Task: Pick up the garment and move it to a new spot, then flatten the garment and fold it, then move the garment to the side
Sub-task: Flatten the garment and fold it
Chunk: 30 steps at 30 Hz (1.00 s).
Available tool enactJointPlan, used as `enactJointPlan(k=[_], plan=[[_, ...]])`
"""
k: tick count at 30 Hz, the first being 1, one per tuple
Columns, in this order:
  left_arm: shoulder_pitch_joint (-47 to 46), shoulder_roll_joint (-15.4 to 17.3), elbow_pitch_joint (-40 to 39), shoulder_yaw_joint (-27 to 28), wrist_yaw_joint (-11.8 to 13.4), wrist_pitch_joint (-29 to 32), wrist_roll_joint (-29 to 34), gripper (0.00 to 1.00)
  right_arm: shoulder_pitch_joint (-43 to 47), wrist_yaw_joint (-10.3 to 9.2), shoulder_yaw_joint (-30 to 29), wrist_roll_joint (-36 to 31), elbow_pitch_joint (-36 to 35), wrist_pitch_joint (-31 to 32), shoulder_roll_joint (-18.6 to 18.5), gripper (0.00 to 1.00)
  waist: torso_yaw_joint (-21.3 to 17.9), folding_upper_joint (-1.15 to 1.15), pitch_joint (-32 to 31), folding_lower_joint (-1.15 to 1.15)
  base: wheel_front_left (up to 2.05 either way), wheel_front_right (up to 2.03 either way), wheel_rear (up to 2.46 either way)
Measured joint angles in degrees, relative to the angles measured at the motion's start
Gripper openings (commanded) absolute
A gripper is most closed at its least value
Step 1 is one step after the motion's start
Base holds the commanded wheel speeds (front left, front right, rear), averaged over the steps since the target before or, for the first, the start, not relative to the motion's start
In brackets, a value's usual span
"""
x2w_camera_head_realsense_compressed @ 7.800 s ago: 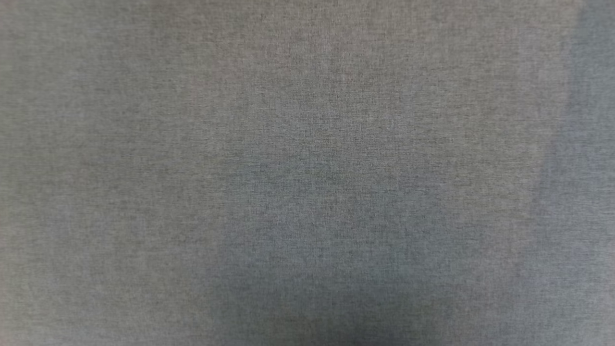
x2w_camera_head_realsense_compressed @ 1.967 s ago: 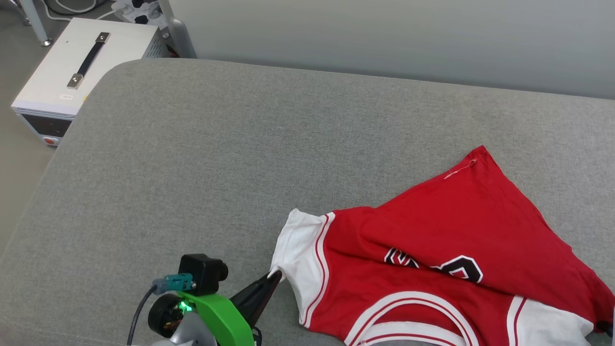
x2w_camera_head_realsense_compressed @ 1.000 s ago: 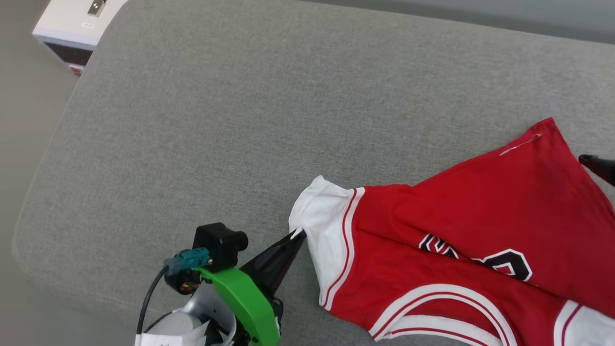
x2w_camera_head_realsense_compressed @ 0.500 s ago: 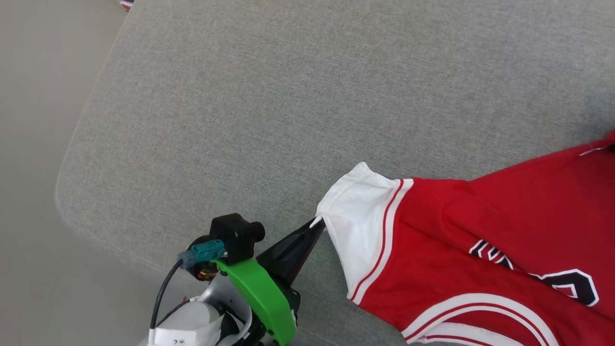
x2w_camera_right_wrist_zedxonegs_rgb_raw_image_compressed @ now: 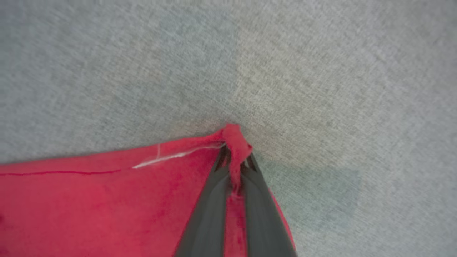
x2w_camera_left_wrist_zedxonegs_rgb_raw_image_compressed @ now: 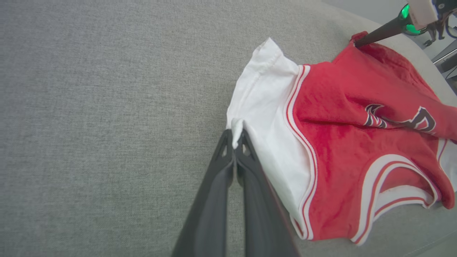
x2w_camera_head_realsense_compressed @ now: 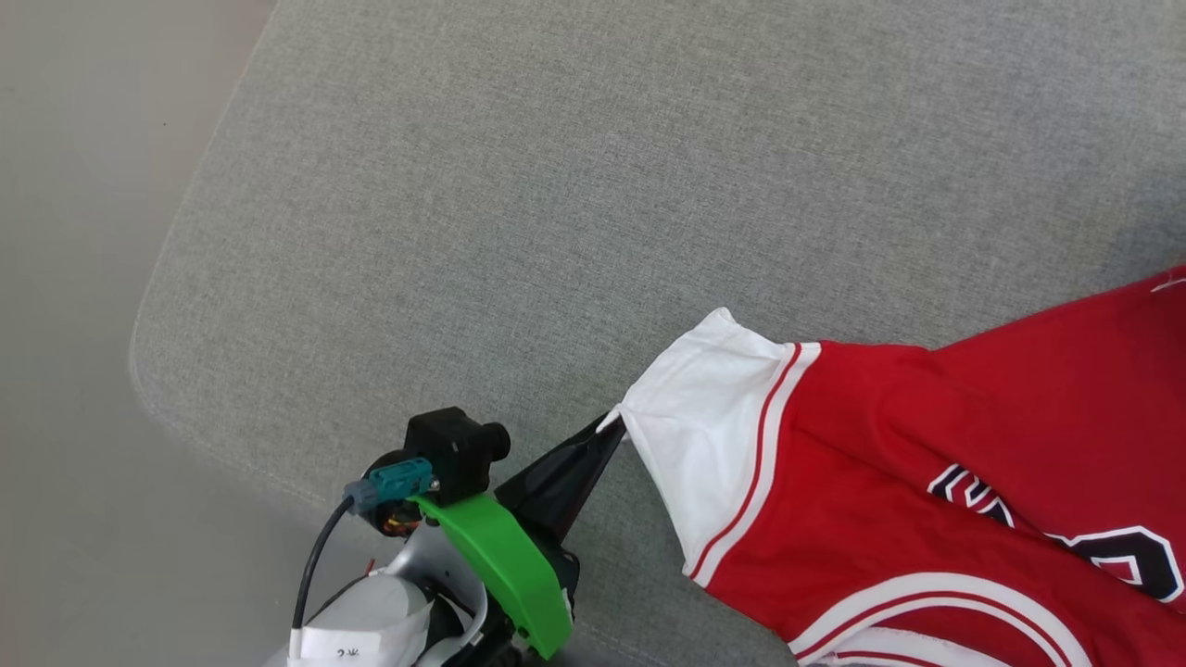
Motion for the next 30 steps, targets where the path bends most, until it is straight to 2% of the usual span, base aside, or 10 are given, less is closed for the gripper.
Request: enactJointPlan(k=[8,13,15,23,30], plan=[[-0.8,0.0,1.1,0.8,0.1,-1.1,0.0,0.0,0.1,0.0,1.4,0.5,2.1,-9.6,1.4,0.0,-1.4,0.0,-2.4,0.0,0.0,0.0,0.0],[-1.6,0.0,1.6,2.6,1.8,-2.4,0.3,0.0,0.0,0.0,3.5,1.5,3.7,-16.5,2.4,0.0,-2.8,0.0,-5.0,0.0,0.0,0.0,0.0],[-2.0,0.1,1.6,3.9,2.6,-2.6,0.2,0.0,-0.3,0.0,3.6,1.8,4.6,-21.8,2.9,0.0,-3.9,0.0,-7.1,0.0,0.0,0.0,0.0],[-4.7,2.4,0.5,8.4,5.6,-3.3,0.3,0.0,-0.3,0.0,3.3,4.0,5.3,-33.5,2.6,0.0,-7.3,0.0,-13.2,0.0,0.0,0.0,0.0],[-8.6,4.1,-1.4,10.9,7.2,-2.5,1.2,0.0,-0.1,0.0,2.5,5.5,5.4,-41.1,2.2,0.0,-10.8,0.0,-18.4,0.0,0.0,0.0,0.0]])
